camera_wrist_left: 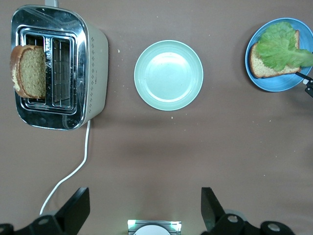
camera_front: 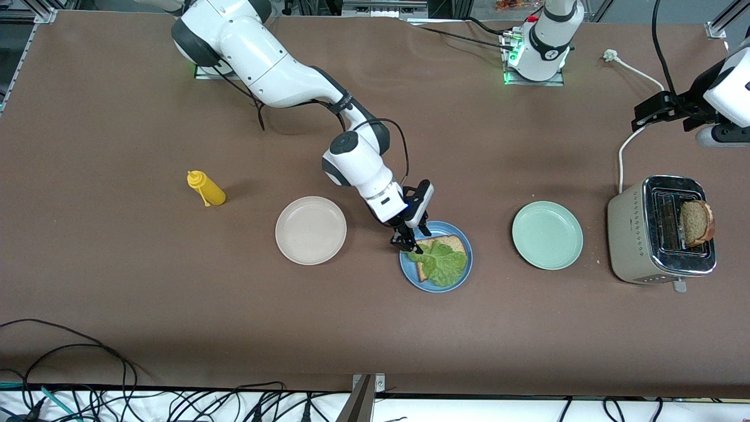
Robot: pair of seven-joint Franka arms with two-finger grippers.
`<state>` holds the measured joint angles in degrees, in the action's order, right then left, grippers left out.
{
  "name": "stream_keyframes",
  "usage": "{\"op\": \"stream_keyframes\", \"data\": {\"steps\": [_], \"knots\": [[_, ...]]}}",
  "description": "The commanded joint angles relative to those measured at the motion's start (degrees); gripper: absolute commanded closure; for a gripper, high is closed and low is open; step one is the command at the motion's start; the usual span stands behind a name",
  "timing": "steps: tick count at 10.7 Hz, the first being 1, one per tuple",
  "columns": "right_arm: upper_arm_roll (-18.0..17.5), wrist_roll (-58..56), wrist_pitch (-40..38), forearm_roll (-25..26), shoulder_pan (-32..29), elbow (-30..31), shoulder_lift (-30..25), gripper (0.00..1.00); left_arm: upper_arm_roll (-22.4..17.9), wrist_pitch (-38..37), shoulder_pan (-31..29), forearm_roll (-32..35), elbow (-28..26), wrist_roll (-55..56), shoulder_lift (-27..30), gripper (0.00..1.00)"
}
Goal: Make sandwich in blue plate with both arms
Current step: 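Lower the lettuce onto the bread and open the right gripper, then lift the right gripper away and move it toward the mustard bottle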
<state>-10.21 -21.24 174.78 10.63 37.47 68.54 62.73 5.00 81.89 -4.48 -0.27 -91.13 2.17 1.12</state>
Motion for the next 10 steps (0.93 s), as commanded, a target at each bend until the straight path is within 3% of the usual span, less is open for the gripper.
{"op": "stream_keyframes", "data": {"steps": [1, 5, 6, 10], "knots": [[0.02, 3.12, 0.57, 0.09, 0.41, -2.45, 1.17, 0.35, 0.01, -1.12, -0.26, -0.35, 1.13, -0.59, -0.15, 0.0], [-0.25, 6.03, -5.02, -3.5, -0.55, -0.18, -4.34, 0.05, 0.01, -1.12, -0.26, -0.35, 1.13, -0.59, -0.15, 0.0], [-0.25, 6.03, -10.72, -5.08, -1.42, 2.01, -8.89, 0.01, 0.01, -1.12, -0.35, -0.35, 1.13, -0.59, -0.15, 0.0], [-0.16, 6.03, -41.29, -14.04, -6.33, 2.56, -23.59, 0.0, 0.01, -1.12, -0.35, -0.52, 1.13, -0.59, -0.24, 0.0]]}}
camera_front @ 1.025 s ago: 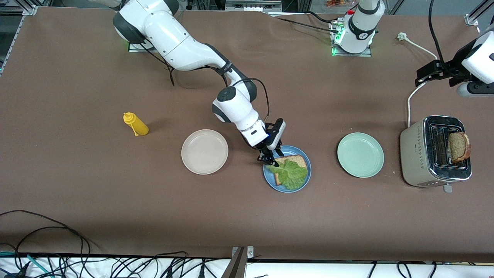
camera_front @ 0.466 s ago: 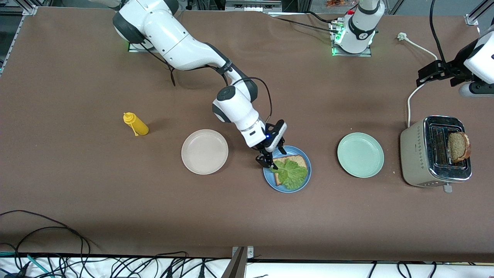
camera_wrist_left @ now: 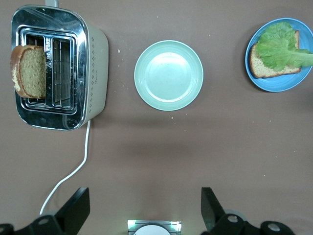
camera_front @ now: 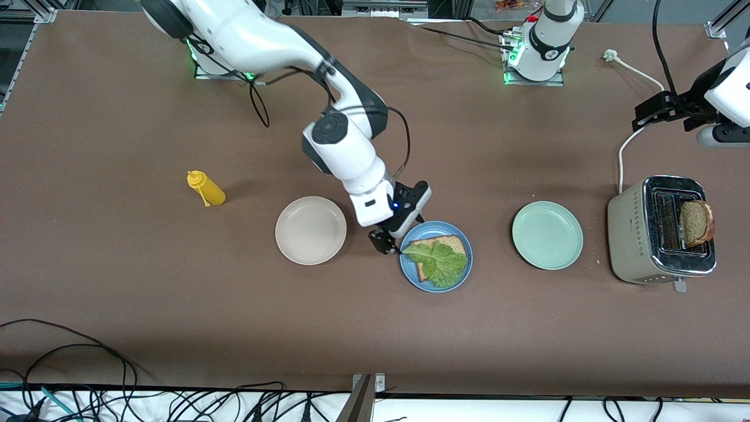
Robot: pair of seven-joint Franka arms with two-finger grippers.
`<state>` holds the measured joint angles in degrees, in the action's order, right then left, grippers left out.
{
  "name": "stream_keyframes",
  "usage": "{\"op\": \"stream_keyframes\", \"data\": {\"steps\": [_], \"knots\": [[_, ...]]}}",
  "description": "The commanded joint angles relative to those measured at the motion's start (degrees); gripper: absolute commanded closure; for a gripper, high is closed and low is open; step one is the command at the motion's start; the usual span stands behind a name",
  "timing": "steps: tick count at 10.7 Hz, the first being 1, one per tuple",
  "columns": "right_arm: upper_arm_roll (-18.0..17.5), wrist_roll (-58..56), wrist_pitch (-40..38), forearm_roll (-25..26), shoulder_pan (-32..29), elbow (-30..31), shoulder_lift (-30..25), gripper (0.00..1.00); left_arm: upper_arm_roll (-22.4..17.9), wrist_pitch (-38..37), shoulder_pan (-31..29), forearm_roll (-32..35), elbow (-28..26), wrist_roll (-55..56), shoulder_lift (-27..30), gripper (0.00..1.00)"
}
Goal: Make sandwich in blue plate with both arms
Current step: 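Lift the right gripper away and move it toward the mustard bottle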
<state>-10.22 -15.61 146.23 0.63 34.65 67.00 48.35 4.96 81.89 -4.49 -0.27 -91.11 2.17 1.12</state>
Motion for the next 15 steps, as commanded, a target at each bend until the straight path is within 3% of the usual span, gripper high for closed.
{"op": "stream_keyframes", "data": {"steps": [1, 5, 8, 12, 15], "knots": [[-0.06, 0.49, -18.21, -4.67, -5.28, 4.1, -12.11, 0.0, 0.05, -1.11, -0.34, -0.52, 1.11, -0.59, -0.15, 0.0], [0.64, 8.36, -42.29, -7.4, -13.01, 4.1, -21.35, 0.0, 0.05, -1.12, -0.34, -0.52, 1.11, -0.59, -0.15, 0.0], [6.33, 9.02, -53.91, -6.87, -13.55, 5.76, -26.89, 0.0, 0.05, -1.2, -0.34, -0.52, 1.11, -0.59, -0.24, 0.0], [16.27, -0.98, -50.97, -6.61, -13.55, 23.66, -38.93, 0.0, 0.05, -1.2, -0.61, -0.52, 1.02, -0.59, -0.24, 0.0], [22.24, -2.23, -48.94, -4.15, -13.55, 31.84, -41.66, 0.0, 0.05, -1.2, -0.61, -0.52, 1.02, -0.59, -0.24, 0.0]]}}
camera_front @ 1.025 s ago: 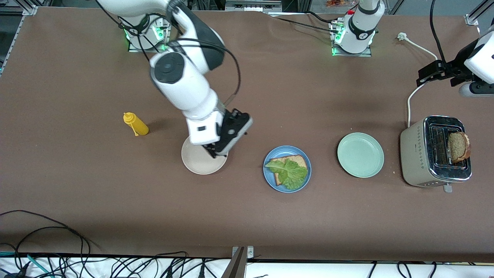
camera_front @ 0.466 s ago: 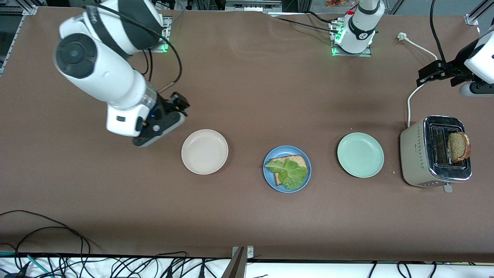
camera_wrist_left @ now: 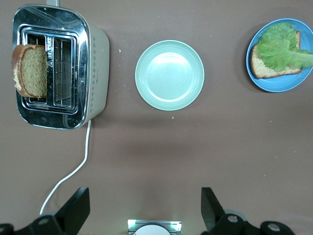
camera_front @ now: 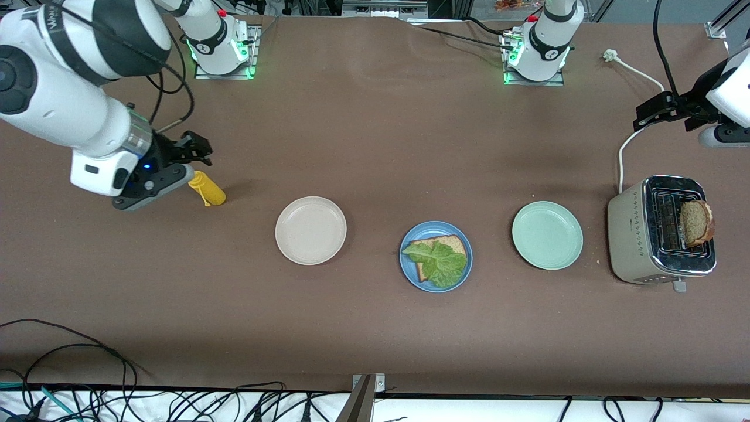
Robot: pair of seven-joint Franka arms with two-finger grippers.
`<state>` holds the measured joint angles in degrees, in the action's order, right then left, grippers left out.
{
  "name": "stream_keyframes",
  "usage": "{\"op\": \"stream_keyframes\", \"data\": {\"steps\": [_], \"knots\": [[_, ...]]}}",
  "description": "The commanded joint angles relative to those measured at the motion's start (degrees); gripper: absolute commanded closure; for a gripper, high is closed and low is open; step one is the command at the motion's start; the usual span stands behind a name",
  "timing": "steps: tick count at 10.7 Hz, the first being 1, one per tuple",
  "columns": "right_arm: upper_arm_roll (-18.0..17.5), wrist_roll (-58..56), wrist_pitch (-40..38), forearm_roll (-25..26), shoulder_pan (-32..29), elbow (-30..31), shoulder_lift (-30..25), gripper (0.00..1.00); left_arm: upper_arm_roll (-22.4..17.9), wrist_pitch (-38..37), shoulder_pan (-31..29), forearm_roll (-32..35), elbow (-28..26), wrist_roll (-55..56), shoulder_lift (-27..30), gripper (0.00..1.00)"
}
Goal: Make sandwich in blue plate with both arms
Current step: 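Grasp the yellow mustard bottle with the right gripper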
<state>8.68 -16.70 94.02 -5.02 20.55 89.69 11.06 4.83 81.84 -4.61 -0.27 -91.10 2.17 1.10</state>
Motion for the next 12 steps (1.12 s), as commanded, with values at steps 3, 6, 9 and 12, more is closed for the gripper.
{"op": "stream_keyframes", "data": {"steps": [3, 6, 9, 12], "knots": [[7.22, -10.88, 15.46, 1.51, 0.55, 23.38, -10.69, 0.0, 0.17, -1.15, -0.92, -0.61, 1.01, -0.59, -0.22, 0.0], [11.35, -17.72, 24.25, 0.99, 0.54, 31.75, -11.4, 0.0, 0.17, -1.15, -1.1, -0.7, 0.93, -0.59, -0.22, 0.0], [14.43, -31.33, 30.25, -5.31, 0.54, 36.86, -13.08, 0.0, 0.17, -1.15, -1.1, -0.79, 1.01, -0.59, -0.22, 0.0], [18.03, -47.49, 31.4, -15.59, 0.54, 38.89, -11.16, 0.0, 0.26, -1.15, -1.01, -0.79, 1.01, -0.59, -0.22, 0.0]]}}
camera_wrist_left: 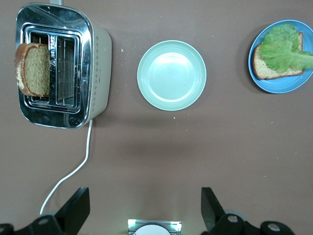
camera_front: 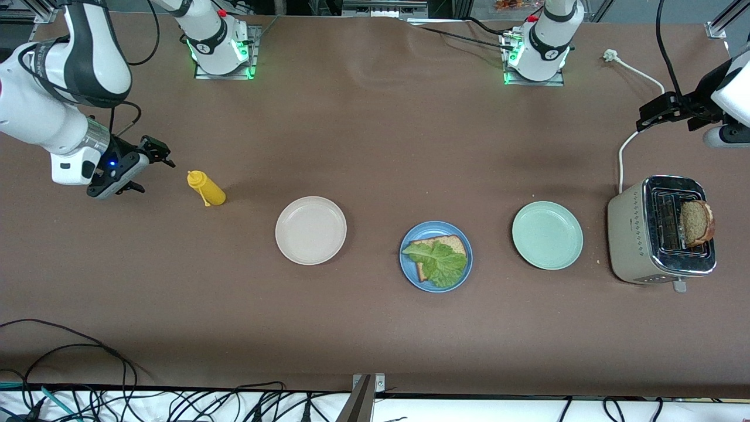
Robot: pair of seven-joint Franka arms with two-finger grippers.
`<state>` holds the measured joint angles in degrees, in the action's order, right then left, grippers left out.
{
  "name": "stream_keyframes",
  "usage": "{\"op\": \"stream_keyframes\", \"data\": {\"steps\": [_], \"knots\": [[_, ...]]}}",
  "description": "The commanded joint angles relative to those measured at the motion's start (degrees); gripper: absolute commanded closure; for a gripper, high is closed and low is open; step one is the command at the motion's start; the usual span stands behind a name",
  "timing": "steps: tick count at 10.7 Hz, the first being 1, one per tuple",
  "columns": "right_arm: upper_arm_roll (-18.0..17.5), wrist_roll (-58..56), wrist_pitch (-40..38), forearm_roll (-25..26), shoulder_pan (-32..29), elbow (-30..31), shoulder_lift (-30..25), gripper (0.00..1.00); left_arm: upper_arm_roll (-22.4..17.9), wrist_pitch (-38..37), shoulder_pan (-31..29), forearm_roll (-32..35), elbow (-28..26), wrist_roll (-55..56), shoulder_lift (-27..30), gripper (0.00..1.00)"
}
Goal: Make sandwich in blue plate with both arms
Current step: 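Grasp the yellow mustard bottle with the right gripper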
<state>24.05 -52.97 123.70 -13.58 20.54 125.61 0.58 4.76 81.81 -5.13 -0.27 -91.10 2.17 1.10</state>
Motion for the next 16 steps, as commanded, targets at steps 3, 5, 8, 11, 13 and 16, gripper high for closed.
{"op": "stream_keyframes", "data": {"steps": [3, 5, 8, 11, 13, 16], "knots": [[6.44, -31.89, -0.55, -21.54, 0.29, 2.97, 3.36, 0.0, 0.34, -1.13, -0.49, -0.87, 1.01, -0.59, -0.22, 0.0], [7.5, -42.16, -3.1, -28.04, -2.07, 2.88, 6.35, 0.0, 0.25, -1.13, -0.58, -0.87, 1.01, -0.59, -0.22, 0.0], [7.5, -59.56, -12.05, -41.92, -6.73, 2.1, 13.37, 0.0, 0.25, -1.13, -0.58, -0.87, 1.01, -0.59, -0.22, 0.0], [7.42, -67.68, -22.86, -47.49, -9.46, -3.33, 21.37, 0.0, 0.25, -1.13, -0.58, -0.87, 1.01, -0.59, -0.22, 0.0], [7.33, -70.94, -24.82, -48.29, -10.69, -4.32, 24.02, 0.0, 0.25, -1.13, -0.49, -0.87, 1.01, -0.59, -0.22, 0.0], [7.33, -79.1, -27.28, -53.9, -11.14, -4.67, 28.58, 0.0, 0.25, -1.13, -0.58, -0.87, 1.01, -0.59, -0.22, 0.0]]}}
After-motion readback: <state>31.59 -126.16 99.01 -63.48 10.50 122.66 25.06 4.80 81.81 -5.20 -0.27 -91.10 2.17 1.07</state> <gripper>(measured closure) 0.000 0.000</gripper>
